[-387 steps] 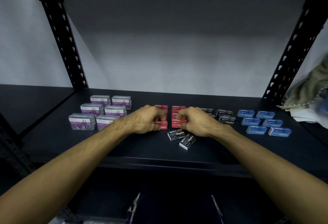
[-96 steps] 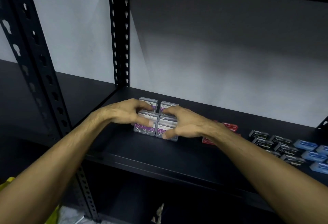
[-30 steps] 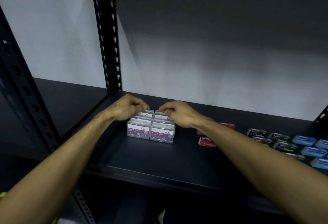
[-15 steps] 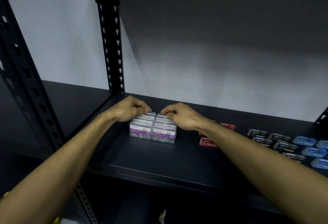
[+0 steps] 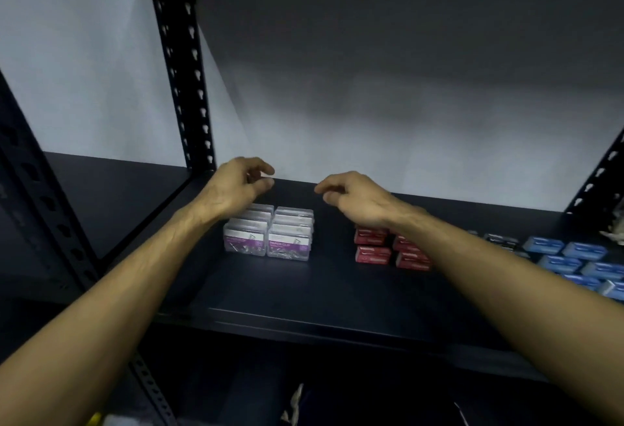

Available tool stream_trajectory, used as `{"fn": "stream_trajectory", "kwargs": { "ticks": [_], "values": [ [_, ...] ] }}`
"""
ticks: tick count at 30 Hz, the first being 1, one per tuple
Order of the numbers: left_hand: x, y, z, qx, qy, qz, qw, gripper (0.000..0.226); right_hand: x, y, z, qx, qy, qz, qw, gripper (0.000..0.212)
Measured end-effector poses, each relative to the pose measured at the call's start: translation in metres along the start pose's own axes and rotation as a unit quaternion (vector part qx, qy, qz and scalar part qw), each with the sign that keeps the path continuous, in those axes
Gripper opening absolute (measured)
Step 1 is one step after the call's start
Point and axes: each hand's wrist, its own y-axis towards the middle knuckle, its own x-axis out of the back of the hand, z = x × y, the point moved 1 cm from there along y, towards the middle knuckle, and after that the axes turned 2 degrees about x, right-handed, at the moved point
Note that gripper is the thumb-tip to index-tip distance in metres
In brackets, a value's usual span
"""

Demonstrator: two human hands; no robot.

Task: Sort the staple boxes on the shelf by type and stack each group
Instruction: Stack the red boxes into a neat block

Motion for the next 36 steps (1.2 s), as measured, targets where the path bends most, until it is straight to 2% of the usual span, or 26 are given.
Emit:
{"fn": "stream_trajectory", "kwargs": {
  "ticks": [2,5,8,11,16,20,28,36],
  "values": [
    [-0.008,-0.003,-0.028,-0.047,0.029,-0.027,0.998,0.022,0.014,-0.012,-0.005,-0.001,-0.008,-0.011,1.000,0.029],
    [-0.027,-0.011,-0.069,-0.110,0.057,-0.014,0.992,0.023,0.033,-0.033,-0.015,-0.006,-0.033,-0.015,0.999,0.029],
    [-0.051,-0.023,-0.104,-0.172,0.091,0.049,0.980,0.025,0.048,-0.061,-0.029,-0.008,-0.079,-0.014,0.997,0.028],
    [-0.078,-0.035,-0.125,-0.195,0.117,0.122,0.966,0.026,0.054,-0.086,-0.044,-0.016,-0.135,0.003,0.991,0.019],
    [-0.110,-0.042,-0.131,-0.171,0.181,0.180,0.952,0.029,0.047,-0.105,-0.061,-0.035,-0.227,0.028,0.973,0.021],
    [-0.122,-0.042,-0.126,-0.147,0.179,0.204,0.951,0.028,0.037,-0.108,-0.068,-0.051,-0.268,0.040,0.961,0.025],
    [-0.133,-0.041,-0.117,-0.132,0.153,0.218,0.955,0.013,0.025,-0.112,-0.083,-0.059,-0.219,0.011,0.974,0.036],
    [-0.127,-0.040,-0.113,-0.119,0.152,0.246,0.950,0.011,0.017,-0.113,-0.084,-0.036,-0.150,0.003,0.988,0.030]
  ]
}}
